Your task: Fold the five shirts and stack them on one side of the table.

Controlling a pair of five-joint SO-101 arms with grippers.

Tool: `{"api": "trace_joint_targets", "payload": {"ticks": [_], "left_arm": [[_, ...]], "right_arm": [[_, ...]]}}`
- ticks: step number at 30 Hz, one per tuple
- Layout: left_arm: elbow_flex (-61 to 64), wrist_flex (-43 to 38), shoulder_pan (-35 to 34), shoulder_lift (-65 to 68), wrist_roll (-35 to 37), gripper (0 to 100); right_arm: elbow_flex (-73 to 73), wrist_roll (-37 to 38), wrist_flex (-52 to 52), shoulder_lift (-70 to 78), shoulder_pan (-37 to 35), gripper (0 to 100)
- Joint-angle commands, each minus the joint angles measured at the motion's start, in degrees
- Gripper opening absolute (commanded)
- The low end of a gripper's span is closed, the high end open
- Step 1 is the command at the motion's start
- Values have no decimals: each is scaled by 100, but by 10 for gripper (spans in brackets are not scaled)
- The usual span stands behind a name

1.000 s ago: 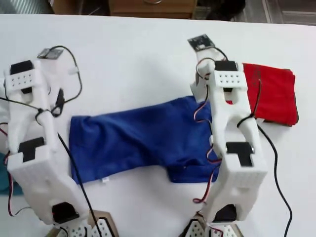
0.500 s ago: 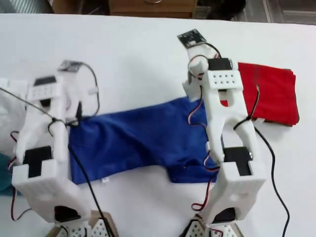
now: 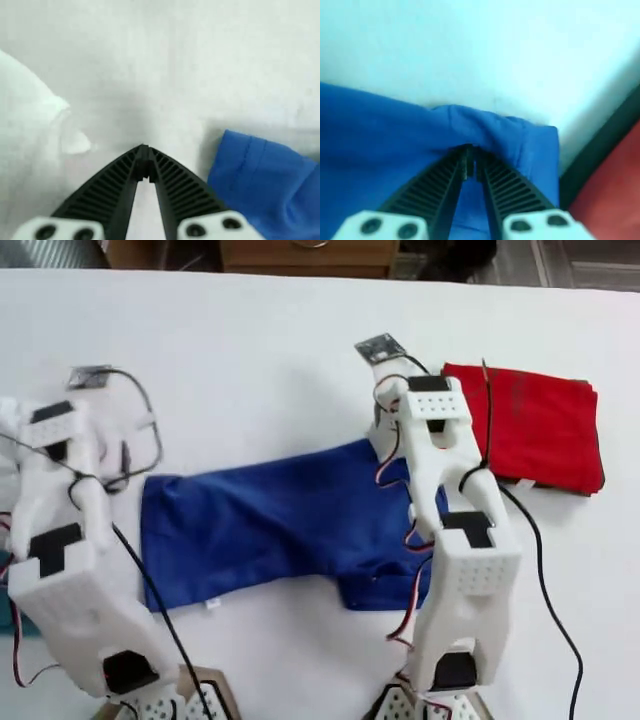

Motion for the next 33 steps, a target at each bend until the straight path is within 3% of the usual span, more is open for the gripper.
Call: {"api": "trace_joint_targets", "payload": {"ticks": [1,6,12,15,21,27,33], "left_arm": [[-875,378,-88,220,-132,25],[-2035,1363,0,580,0,25],[-2659,2629,782,563,299,26],[-2316,2497,1073,510,343,26],[-1209,1046,1081,264,440,25],[-936,967,1125,791,457,25],[-1218,1002,413,897,466,25]], "right_arm": [[-264,-9,-207,48,136,21],[-273,-44,-171,-171,119,21],[-255,-44,119,-954,119,21],[-246,-44,286,-1332,119,21],[-237,-18,655,-1851,119,21],[-220,-9,848,-1930,154,21],[-220,-9,804,-1437,145,21]]}}
